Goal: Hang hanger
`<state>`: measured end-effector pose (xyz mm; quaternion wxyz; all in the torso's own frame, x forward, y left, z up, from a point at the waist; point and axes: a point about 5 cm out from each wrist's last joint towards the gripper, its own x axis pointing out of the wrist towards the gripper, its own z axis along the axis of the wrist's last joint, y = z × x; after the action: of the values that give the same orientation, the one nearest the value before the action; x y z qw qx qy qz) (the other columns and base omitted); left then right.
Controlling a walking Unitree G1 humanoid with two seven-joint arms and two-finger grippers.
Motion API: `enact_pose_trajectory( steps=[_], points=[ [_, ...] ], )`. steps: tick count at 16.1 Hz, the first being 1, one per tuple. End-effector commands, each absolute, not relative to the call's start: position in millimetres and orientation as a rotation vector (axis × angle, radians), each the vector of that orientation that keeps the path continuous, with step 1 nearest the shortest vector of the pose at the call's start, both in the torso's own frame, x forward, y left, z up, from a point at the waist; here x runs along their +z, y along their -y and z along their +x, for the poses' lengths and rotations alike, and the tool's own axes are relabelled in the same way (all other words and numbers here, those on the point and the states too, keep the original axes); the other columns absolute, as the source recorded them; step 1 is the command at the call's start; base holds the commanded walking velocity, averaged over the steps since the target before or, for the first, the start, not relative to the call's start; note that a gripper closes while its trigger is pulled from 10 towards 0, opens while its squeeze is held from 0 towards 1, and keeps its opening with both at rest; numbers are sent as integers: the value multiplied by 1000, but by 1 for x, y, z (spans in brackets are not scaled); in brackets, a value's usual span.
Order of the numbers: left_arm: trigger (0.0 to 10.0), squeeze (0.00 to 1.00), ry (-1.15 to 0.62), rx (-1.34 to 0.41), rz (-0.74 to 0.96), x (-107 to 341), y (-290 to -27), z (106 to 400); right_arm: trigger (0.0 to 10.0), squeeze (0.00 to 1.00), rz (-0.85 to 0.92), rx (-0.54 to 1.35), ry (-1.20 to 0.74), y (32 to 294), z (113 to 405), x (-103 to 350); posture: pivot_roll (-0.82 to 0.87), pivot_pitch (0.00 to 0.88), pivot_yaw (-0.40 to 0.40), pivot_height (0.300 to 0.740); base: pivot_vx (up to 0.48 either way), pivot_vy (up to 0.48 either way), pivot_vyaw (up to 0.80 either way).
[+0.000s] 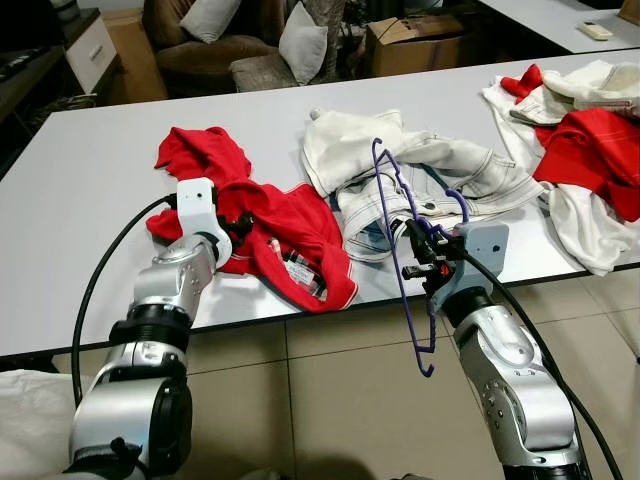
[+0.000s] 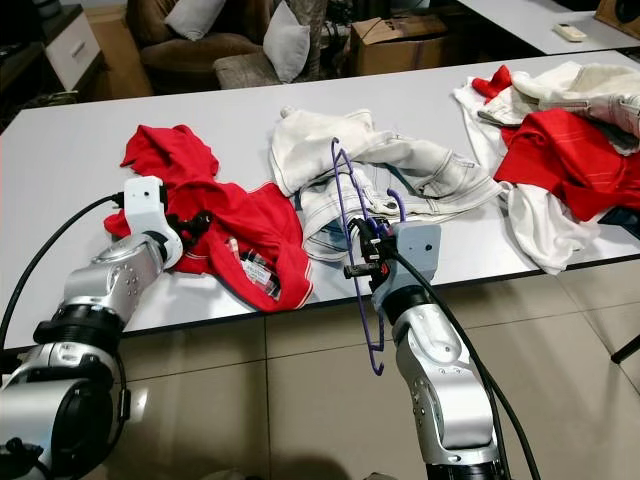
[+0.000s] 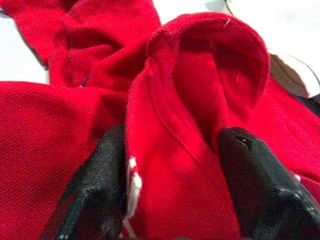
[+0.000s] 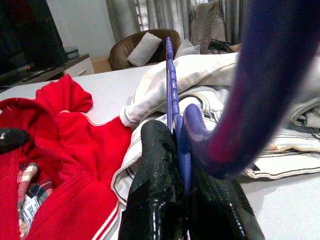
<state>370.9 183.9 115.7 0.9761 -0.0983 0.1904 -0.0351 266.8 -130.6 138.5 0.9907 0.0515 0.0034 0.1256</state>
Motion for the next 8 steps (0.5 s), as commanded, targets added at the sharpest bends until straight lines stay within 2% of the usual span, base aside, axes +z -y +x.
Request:
enact_pose_trajectory(
  steps=[1,8],
  points=[
    [0,0,-390,-78,-217,115,-184,372,10000,0,101,252,11,129,266,141,-106,0,126,740,0,0,0],
    [0,0,-450,-101,-289,101,-176,368,10000,0,99,252,13,129,266,141,-105,0,126,740,0,0,0]
  ],
)
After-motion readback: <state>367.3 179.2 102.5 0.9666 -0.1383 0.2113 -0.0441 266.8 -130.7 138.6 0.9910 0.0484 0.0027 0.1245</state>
